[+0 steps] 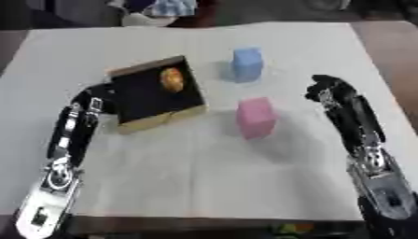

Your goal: Pick up objects on the table and place them in the box.

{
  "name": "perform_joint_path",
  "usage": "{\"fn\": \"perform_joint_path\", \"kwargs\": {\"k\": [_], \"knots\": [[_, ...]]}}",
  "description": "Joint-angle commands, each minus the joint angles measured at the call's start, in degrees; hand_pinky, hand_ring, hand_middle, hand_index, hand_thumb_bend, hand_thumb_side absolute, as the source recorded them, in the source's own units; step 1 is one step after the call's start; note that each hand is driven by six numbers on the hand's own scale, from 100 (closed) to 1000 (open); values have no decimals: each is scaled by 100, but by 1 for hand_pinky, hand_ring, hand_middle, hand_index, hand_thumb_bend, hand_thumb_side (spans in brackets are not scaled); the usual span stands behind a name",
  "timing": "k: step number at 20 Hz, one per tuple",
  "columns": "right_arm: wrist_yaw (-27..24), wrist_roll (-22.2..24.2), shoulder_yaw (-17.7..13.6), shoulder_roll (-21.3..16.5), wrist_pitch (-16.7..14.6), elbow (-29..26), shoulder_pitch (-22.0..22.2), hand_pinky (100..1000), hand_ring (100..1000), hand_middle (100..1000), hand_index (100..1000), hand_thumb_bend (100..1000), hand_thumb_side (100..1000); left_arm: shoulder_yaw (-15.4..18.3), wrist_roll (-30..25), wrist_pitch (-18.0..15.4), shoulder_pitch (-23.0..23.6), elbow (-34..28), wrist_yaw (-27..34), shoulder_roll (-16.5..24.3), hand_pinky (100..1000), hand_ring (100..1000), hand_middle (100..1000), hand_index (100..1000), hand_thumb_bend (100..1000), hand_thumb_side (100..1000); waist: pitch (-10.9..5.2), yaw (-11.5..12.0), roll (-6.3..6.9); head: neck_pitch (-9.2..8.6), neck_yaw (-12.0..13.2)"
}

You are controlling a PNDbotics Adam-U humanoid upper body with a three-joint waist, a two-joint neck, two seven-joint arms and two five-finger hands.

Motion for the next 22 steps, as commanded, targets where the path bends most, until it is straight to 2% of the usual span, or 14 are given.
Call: {"fn": "perform_joint_path", "kwargs": {"k": [1,7,12,16,22], "knots": [[-16,-1,-34,-27,-7,-105,-79,787,671,615,787,100,711,35,16,-14,-62,-113,9,33,634,588,571,779,100,909,-155,1,-30,-14,15],[52,34,-33,-56,-5,-83,-146,789,674,620,797,100,703,35,15,-15,-57,-110,8,33,634,588,571,779,100,908,-172,11,-34,-14,10],[321,258,59,-305,-18,123,-586,800,693,652,839,100,683,20,1,-14,-44,-103,8,43,634,588,571,779,100,910,-180,45,-54,-14,-11],[827,808,299,-693,-159,546,-1233,819,759,729,899,100,682,21,-6,-15,-15,-95,5,60,634,589,571,779,100,909,-221,87,-76,-14,-7],[1534,1995,845,-1115,-724,1310,-2225,849,841,813,958,100,643,7,-25,-12,18,-84,0,85,634,589,571,779,100,909,-264,107,-100,-14,-7]]}}
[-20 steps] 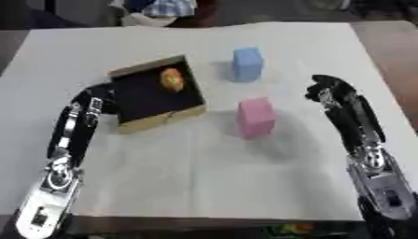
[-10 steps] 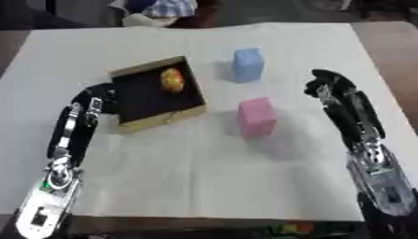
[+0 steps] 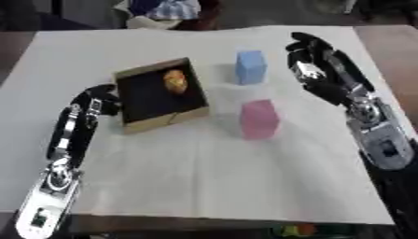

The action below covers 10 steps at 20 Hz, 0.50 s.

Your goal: Pick up objects on the table and place them in the box.

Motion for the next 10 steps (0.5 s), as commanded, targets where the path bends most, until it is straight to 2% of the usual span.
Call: {"fn": "perform_joint_path", "kwargs": {"k": [1,6,10], "knots": [[361,661,272,-304,-313,337,-435,853,854,827,966,100,635,8,-21,-14,-26,-83,-2,91,634,589,571,779,100,910,-180,3,-88,-14,6],[697,1566,713,-466,-779,906,-1072,867,888,873,989,100,669,9,-29,-8,9,-72,-15,123,634,590,571,779,100,911,-209,3,-119,-14,38],[856,2082,1018,-494,-1110,1330,-1477,874,906,903,1000,100,705,9,-38,-6,32,-61,-27,140,634,590,571,779,100,913,-230,6,-145,-14,64]]}}
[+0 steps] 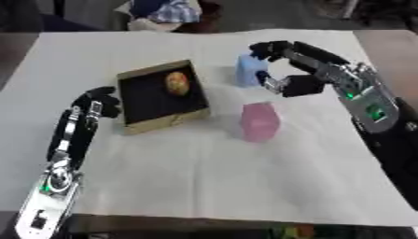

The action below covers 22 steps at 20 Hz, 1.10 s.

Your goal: Pick up objects on the table and place them in the box.

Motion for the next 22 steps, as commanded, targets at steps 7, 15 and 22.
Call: {"fn": "perform_joint_path", "kwargs": {"k": [7,15,22], "knots": [[282,626,297,-150,-583,664,-540,880,917,922,1000,136,695,18,-24,-15,-2,-46,-38,147,634,590,571,779,100,914,-187,11,-107,-14,60],[219,833,366,-202,-762,883,-636,882,921,928,1000,149,721,19,-33,-15,22,-20,-51,160,634,591,571,779,100,918,-204,8,-142,-14,73],[20,956,446,-331,-809,821,-647,883,924,931,1000,160,751,28,-43,-16,34,-10,-62,175,634,592,571,779,100,918,-222,-11,-153,-14,97]]}}
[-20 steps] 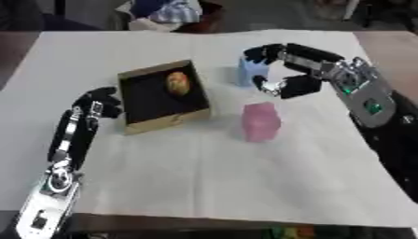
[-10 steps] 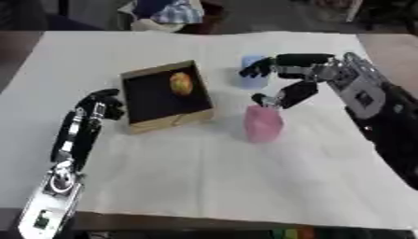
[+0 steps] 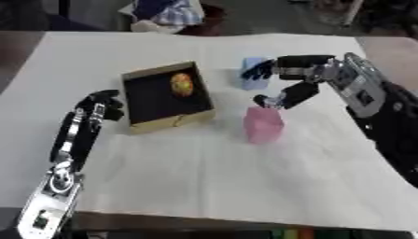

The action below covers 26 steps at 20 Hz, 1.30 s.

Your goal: Pick up objects on the table and place them in the box.

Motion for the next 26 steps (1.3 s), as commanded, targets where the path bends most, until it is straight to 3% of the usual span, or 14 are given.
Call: {"fn": "perform_joint_path", "kwargs": {"k": [1,14,26], "knots": [[-141,235,35,-230,-170,-109,-147,883,925,932,1000,164,753,28,-13,-8,-24,-57,-34,129,634,592,571,779,100,918,-176,-13,-81,-14,20],[-198,665,609,-773,-494,-788,63,883,942,957,1000,267,758,35,-9,-10,18,-17,-51,199,635,592,570,779,100,921,-216,-67,-191,-14,57],[566,635,714,-634,-924,-612,353,882,946,969,1000,323,732,41,-8,-16,21,-12,-44,205,635,592,569,779,100,920,-220,-67,-177,-14,53]]}}
